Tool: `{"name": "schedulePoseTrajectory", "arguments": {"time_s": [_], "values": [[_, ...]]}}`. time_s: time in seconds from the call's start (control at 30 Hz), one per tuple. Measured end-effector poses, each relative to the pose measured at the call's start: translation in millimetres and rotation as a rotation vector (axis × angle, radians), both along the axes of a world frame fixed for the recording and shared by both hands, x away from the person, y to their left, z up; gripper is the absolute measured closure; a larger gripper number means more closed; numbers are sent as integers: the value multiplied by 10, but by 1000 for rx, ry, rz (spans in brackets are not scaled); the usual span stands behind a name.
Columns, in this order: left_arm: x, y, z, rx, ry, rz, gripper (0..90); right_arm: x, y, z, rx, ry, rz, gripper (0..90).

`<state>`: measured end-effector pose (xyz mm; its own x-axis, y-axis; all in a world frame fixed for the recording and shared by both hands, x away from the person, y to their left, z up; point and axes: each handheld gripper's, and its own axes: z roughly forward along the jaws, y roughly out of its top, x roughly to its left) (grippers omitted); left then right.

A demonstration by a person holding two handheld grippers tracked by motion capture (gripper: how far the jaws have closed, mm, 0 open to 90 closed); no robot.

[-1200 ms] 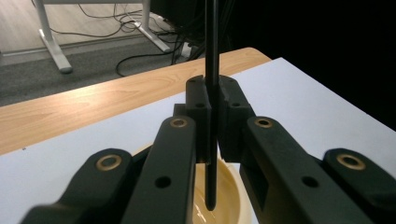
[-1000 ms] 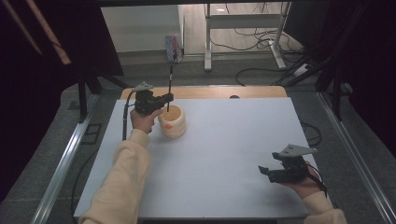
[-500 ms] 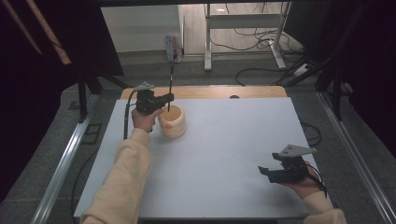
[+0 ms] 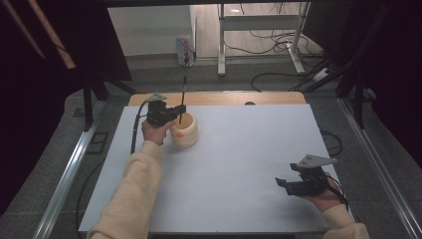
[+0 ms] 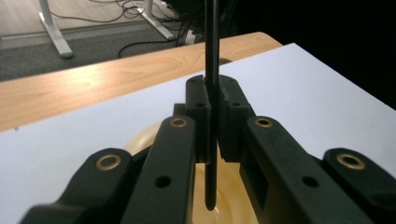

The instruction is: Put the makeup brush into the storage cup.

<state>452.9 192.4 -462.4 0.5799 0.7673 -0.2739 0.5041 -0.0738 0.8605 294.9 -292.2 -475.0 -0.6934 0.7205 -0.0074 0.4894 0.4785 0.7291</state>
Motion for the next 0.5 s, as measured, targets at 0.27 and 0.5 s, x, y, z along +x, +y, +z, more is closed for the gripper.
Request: {"name": "schedulePoseTrajectory", "arguments": {"time_s": [0.27,0.5], "values": [[-48,10,-67,5,3,-1,856,4,6,-4,-3,1,0,223],[-56,15,-78,4,2,1,855,2,6,-2,-3,0,0,223]]}}
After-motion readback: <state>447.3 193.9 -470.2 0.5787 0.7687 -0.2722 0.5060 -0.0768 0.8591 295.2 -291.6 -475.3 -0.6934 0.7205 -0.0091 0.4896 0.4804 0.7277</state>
